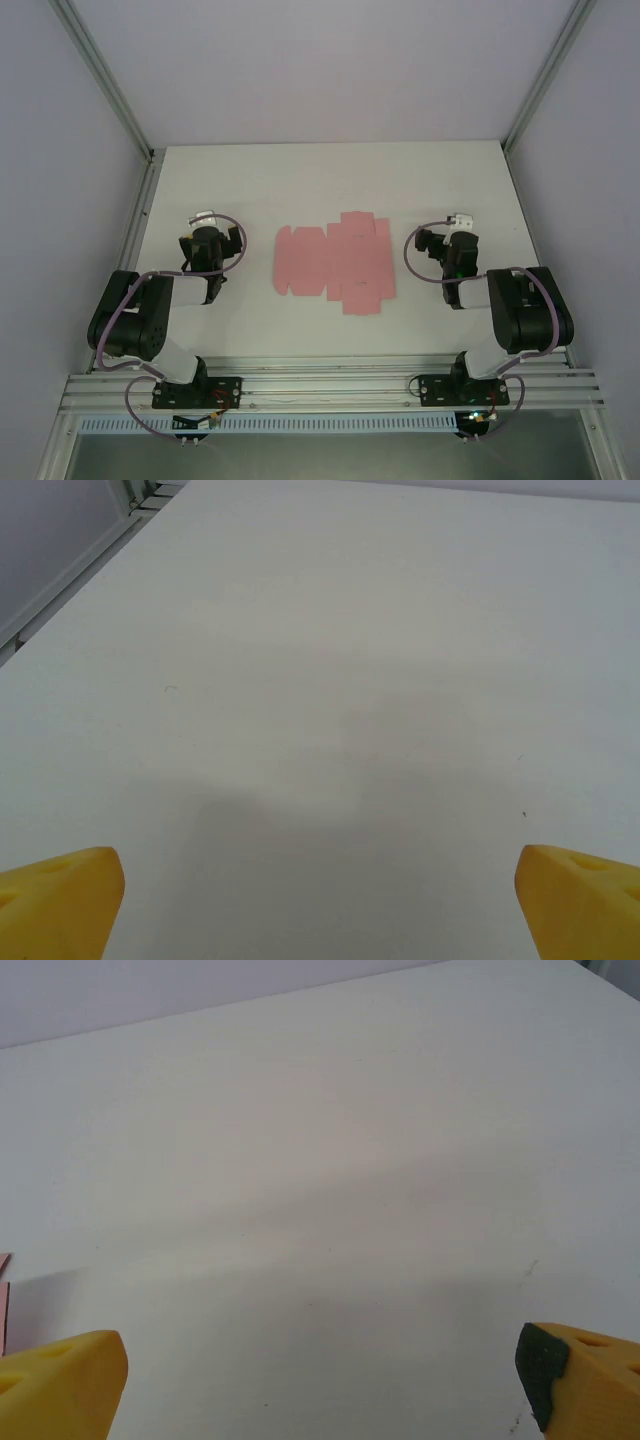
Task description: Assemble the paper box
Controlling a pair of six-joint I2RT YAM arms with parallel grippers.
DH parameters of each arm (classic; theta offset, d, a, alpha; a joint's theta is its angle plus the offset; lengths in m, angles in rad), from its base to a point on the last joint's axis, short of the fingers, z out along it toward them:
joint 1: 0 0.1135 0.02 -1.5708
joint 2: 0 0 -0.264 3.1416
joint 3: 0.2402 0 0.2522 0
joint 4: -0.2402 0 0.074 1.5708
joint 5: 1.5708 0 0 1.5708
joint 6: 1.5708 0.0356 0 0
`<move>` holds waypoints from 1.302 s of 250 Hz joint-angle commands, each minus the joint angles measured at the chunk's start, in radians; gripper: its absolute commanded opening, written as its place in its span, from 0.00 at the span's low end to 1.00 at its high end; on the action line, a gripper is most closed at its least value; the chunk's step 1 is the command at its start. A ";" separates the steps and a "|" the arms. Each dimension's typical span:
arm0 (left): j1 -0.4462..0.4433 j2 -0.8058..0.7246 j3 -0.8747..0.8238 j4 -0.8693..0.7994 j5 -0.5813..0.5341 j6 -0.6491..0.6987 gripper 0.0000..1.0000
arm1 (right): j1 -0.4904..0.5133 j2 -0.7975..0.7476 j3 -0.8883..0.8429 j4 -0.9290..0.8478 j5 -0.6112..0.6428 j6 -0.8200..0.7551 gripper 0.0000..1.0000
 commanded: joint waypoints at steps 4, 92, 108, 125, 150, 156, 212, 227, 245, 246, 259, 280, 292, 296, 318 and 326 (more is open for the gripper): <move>0.009 0.004 -0.001 0.040 0.012 0.009 1.00 | -0.003 -0.005 0.008 0.047 -0.005 0.008 1.00; 0.010 0.006 0.001 0.035 0.014 0.007 1.00 | -0.030 -0.010 0.017 0.020 -0.063 0.024 1.00; 0.010 0.005 0.003 0.034 0.014 0.007 1.00 | -0.031 -0.010 0.015 0.022 -0.063 0.026 1.00; 0.010 0.005 0.001 0.034 0.014 0.008 1.00 | -0.031 -0.010 0.014 0.025 -0.062 0.024 1.00; 0.010 0.004 0.002 0.035 0.017 0.011 1.00 | -0.030 -0.018 0.017 0.020 -0.077 0.011 1.00; 0.010 -0.001 0.012 0.014 0.020 0.012 1.00 | -0.030 -0.031 0.020 0.004 -0.086 0.007 1.00; 0.010 -0.193 0.182 -0.451 0.057 -0.106 1.00 | 0.098 -0.279 0.295 -0.748 -0.053 0.045 1.00; 0.009 -0.239 0.193 -0.507 0.167 -0.139 1.00 | 0.149 -0.284 0.395 -0.952 -0.083 0.139 0.94; 0.008 -0.261 0.200 -0.551 0.221 -0.231 1.00 | 0.217 -0.266 0.470 -1.096 -0.140 0.217 0.90; 0.008 -0.262 0.200 -0.554 0.224 -0.237 1.00 | 0.222 -0.264 0.472 -1.100 -0.143 0.219 0.90; 0.007 -0.256 0.214 -0.597 0.285 -0.275 1.00 | 0.277 -0.247 0.496 -1.135 -0.175 0.251 0.88; 0.002 -0.241 0.249 -0.678 0.359 -0.301 1.00 | 0.339 -0.213 0.512 -1.132 -0.263 0.299 0.85; 0.000 -0.234 0.269 -0.722 0.384 -0.324 1.00 | 0.355 -0.181 0.518 -1.127 -0.333 0.328 0.82; -0.001 -0.231 0.276 -0.736 0.396 -0.330 1.00 | 0.355 -0.168 0.524 -1.126 -0.360 0.335 0.81; -0.007 -0.231 0.299 -0.778 0.484 -0.336 1.00 | 0.365 -0.085 0.543 -1.122 -0.460 0.344 0.72; -0.011 -0.232 0.299 -0.780 0.505 -0.338 1.00 | 0.369 -0.052 0.550 -1.122 -0.471 0.338 0.72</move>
